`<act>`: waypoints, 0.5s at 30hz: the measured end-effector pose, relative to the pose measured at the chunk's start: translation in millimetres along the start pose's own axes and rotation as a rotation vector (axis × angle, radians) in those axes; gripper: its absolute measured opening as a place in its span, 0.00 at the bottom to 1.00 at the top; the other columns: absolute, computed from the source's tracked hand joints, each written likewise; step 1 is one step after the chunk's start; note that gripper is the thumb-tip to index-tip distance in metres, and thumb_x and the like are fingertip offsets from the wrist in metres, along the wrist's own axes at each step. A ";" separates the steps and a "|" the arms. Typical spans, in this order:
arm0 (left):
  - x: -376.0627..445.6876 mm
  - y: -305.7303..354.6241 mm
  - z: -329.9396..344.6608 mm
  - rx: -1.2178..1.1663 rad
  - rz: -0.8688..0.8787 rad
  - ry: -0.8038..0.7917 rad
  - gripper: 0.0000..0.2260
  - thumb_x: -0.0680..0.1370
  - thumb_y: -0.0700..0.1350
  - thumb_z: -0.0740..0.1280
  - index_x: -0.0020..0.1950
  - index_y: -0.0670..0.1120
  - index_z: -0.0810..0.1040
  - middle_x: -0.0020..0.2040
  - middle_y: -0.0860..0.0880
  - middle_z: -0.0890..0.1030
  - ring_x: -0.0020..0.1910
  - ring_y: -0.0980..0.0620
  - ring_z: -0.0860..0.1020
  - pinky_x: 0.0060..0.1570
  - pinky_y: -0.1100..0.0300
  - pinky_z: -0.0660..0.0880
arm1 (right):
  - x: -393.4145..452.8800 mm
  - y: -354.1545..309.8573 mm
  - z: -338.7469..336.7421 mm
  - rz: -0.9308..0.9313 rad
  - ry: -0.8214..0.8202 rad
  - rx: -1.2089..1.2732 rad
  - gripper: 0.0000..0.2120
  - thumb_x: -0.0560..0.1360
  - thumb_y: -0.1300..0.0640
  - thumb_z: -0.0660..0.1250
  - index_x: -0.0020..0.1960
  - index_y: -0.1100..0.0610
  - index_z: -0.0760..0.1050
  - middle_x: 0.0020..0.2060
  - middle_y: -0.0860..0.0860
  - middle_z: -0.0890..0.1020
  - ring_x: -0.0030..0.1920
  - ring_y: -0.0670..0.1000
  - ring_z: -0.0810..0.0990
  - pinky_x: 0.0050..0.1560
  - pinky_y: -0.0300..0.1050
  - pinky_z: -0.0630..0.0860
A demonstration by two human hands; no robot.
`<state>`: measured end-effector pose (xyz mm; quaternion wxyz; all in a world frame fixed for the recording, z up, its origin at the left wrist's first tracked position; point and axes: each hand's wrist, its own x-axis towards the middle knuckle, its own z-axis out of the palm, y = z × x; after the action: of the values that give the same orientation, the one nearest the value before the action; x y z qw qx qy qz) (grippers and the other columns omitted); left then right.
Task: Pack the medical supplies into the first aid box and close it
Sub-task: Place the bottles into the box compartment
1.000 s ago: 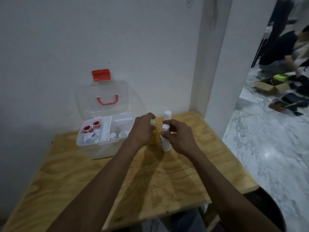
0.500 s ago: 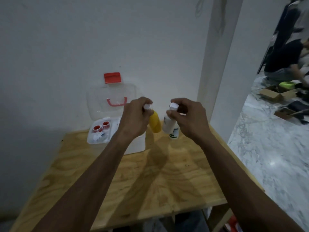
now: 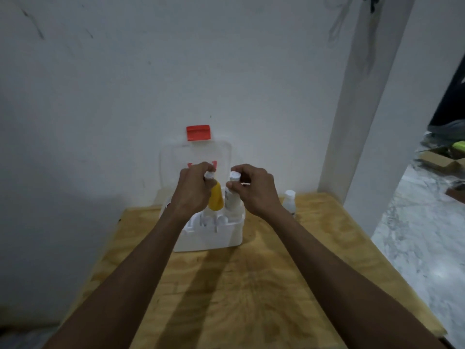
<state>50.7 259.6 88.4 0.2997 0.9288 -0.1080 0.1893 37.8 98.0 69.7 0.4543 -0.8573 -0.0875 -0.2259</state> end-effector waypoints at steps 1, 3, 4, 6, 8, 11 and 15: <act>0.6 -2.9 4.3 0.012 -0.010 -0.031 0.13 0.77 0.38 0.68 0.61 0.42 0.79 0.58 0.41 0.82 0.56 0.42 0.80 0.52 0.62 0.70 | 0.3 3.5 3.1 0.010 -0.023 -0.014 0.14 0.70 0.56 0.75 0.55 0.56 0.82 0.49 0.51 0.86 0.48 0.49 0.83 0.54 0.47 0.79; 0.9 -7.6 12.1 0.031 -0.013 -0.090 0.13 0.77 0.39 0.69 0.62 0.42 0.79 0.59 0.41 0.82 0.57 0.42 0.80 0.53 0.60 0.71 | -0.5 9.2 8.7 0.025 -0.074 -0.046 0.14 0.71 0.56 0.75 0.55 0.57 0.81 0.49 0.52 0.85 0.47 0.49 0.82 0.52 0.45 0.79; 0.4 -9.5 15.8 0.042 -0.012 -0.117 0.13 0.77 0.40 0.69 0.61 0.42 0.79 0.60 0.41 0.81 0.57 0.42 0.79 0.54 0.59 0.71 | -1.2 11.5 11.1 0.030 -0.100 -0.064 0.14 0.71 0.57 0.75 0.55 0.57 0.81 0.49 0.52 0.85 0.47 0.48 0.82 0.52 0.43 0.78; -0.5 -13.0 22.3 0.072 -0.029 -0.169 0.13 0.77 0.40 0.69 0.62 0.42 0.79 0.61 0.41 0.80 0.58 0.42 0.78 0.54 0.58 0.72 | -3.3 15.0 15.4 0.027 -0.145 -0.088 0.14 0.71 0.57 0.75 0.56 0.59 0.81 0.51 0.53 0.85 0.49 0.50 0.82 0.52 0.43 0.77; -1.4 -16.5 27.8 0.098 -0.056 -0.208 0.14 0.77 0.41 0.69 0.63 0.43 0.79 0.61 0.41 0.80 0.59 0.42 0.77 0.56 0.55 0.73 | -5.3 17.3 18.1 0.026 -0.181 -0.114 0.15 0.71 0.57 0.75 0.56 0.60 0.81 0.52 0.54 0.85 0.52 0.52 0.82 0.52 0.41 0.74; -2.2 -20.3 32.9 0.122 -0.053 -0.249 0.14 0.76 0.41 0.70 0.62 0.43 0.79 0.60 0.41 0.79 0.59 0.42 0.77 0.56 0.52 0.74 | -7.6 21.3 21.9 0.039 -0.208 -0.148 0.15 0.70 0.56 0.75 0.55 0.60 0.82 0.51 0.55 0.85 0.51 0.54 0.81 0.50 0.42 0.73; -2.9 -22.8 35.5 0.123 -0.070 -0.265 0.15 0.75 0.38 0.72 0.61 0.43 0.79 0.60 0.41 0.79 0.57 0.42 0.78 0.55 0.54 0.75 | -8.7 26.9 28.3 0.069 -0.219 -0.189 0.14 0.69 0.54 0.76 0.54 0.56 0.82 0.50 0.53 0.85 0.50 0.54 0.82 0.53 0.52 0.77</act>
<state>65.4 256.8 48.8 0.2318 0.9655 -0.1022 0.0606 48.4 106.3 32.0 0.3667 -0.9182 -0.0854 -0.1226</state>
